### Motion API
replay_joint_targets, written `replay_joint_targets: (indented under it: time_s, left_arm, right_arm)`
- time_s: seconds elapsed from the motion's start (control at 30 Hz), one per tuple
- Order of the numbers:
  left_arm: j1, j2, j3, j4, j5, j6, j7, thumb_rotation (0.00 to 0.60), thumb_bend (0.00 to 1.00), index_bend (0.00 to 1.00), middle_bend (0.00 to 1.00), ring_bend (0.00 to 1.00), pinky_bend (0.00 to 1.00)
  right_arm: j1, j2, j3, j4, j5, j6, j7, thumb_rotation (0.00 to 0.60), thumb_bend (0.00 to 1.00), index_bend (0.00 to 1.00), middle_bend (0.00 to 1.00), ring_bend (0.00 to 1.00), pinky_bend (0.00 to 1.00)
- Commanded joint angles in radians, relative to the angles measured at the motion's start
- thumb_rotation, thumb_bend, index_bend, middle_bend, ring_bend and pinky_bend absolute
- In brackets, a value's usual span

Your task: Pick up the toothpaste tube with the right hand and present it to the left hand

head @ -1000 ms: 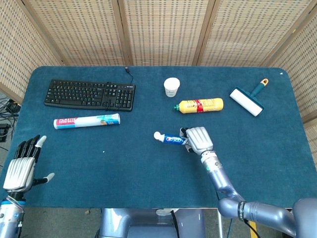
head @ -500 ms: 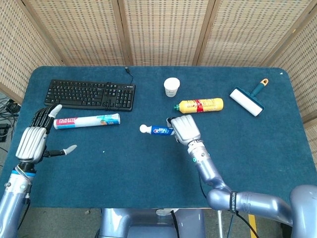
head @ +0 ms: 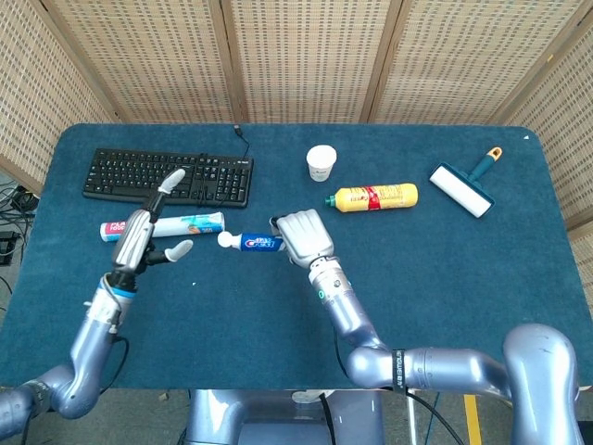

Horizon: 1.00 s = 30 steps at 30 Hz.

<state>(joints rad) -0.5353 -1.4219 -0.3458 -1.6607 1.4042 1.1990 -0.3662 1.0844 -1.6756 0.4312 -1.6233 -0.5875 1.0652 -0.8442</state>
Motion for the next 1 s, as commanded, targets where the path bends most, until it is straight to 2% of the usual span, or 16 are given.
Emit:
replay_joint_targets:
  time_s: [0.03, 0.53, 1.0]
  left_arm:
    - [-0.056, -0.075, -0.017, 0.041, -0.033, -0.033, -0.033, 0.123, 0.0, 0.0, 0.0, 0.0, 0.0]
    - [-0.152, -0.275, -0.023, 0.171, -0.114, -0.078, -0.087, 0.118, 0.0, 0.0, 0.0, 0.0, 0.0]
    - [-0.174, -0.37, -0.011, 0.254, -0.115, -0.057, -0.089, 0.12, 0.0, 0.0, 0.0, 0.0, 0.0]
  right_arm:
    - [0.016, -0.01, 0.0, -0.008, 0.017, 0.017, -0.003, 0.6, 0.63, 0.69, 0.71, 0.58, 0.7]
    - [0.048, -0.021, -0.009, -0.018, 0.048, 0.047, 0.042, 0.6, 0.64, 0.7, 0.71, 0.58, 0.7]
    - [0.039, 0.01, -0.029, -0.057, 0.031, 0.053, 0.081, 0.6, 0.64, 0.7, 0.71, 0.58, 0.7]
